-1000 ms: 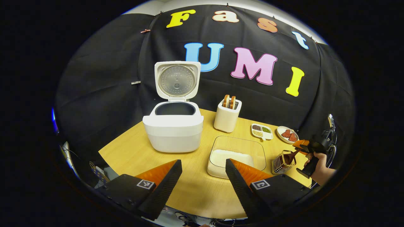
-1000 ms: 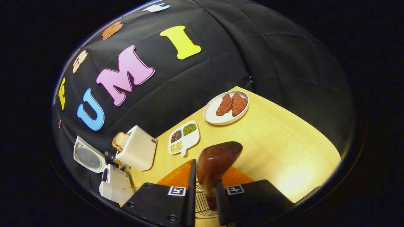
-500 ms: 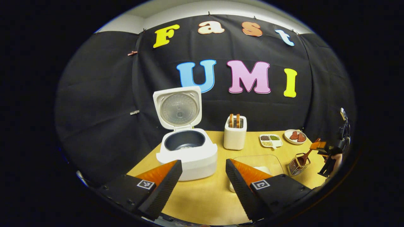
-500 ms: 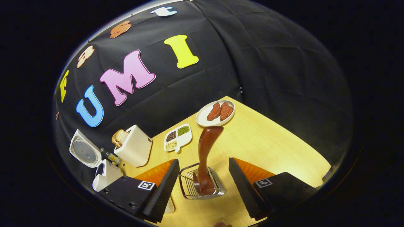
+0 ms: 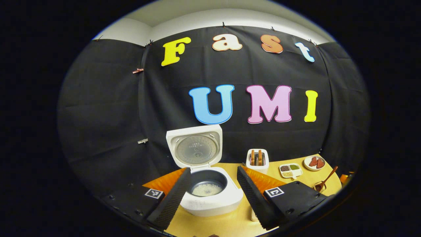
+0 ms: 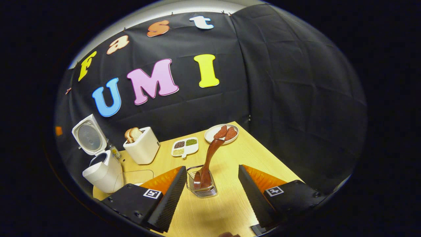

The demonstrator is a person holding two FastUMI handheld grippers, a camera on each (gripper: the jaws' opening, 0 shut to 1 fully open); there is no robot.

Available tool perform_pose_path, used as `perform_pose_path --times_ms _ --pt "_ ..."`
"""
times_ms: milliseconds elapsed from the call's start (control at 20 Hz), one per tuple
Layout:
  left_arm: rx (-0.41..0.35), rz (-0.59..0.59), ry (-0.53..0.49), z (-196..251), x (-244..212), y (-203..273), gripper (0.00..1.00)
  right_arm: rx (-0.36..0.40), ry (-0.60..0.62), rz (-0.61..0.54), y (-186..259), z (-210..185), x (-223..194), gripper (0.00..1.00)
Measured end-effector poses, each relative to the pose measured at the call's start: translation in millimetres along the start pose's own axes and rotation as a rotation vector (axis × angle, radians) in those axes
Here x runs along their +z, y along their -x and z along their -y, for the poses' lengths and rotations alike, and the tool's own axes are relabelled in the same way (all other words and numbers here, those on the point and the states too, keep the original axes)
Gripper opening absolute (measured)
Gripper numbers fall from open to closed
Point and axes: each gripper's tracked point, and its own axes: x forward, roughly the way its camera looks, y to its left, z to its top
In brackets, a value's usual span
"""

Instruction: Close the left gripper, press the button to open the rice cooker; take a wooden spoon from the chopstick holder with the right hand, scoop a spoonful of rice and pour it into the rice cooker, then put the wooden spoon back into the chopstick holder.

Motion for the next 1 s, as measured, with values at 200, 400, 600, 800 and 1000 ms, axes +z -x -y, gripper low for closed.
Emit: perform_pose_path --times_ms 200,400,600,800,1000 --pt "0.029 0.015 -0.004 -29.5 37.1 -43.1 0.96 0.031 0.055 0.031 28.6 -22.7 -2.7 0.98" --pt "0.073 0.043 -0.021 -62.3 57.3 -93.7 0.95 0.053 0.073 0.031 51.4 -45.0 -17.5 0.99" --pt "0.081 0.080 0.023 -86.9 75.4 -140.5 0.95 0.075 0.119 0.000 70.9 -65.1 -35.6 0.98" --pt "0.078 0.093 0.074 -100.8 96.0 -190.5 0.95 0.089 0.105 -0.016 87.6 -88.1 -39.6 0.98" --pt "0.086 0.049 0.091 -104.6 92.4 -246.5 0.98 0.094 0.121 -0.033 91.4 -104.4 -46.4 0.99"
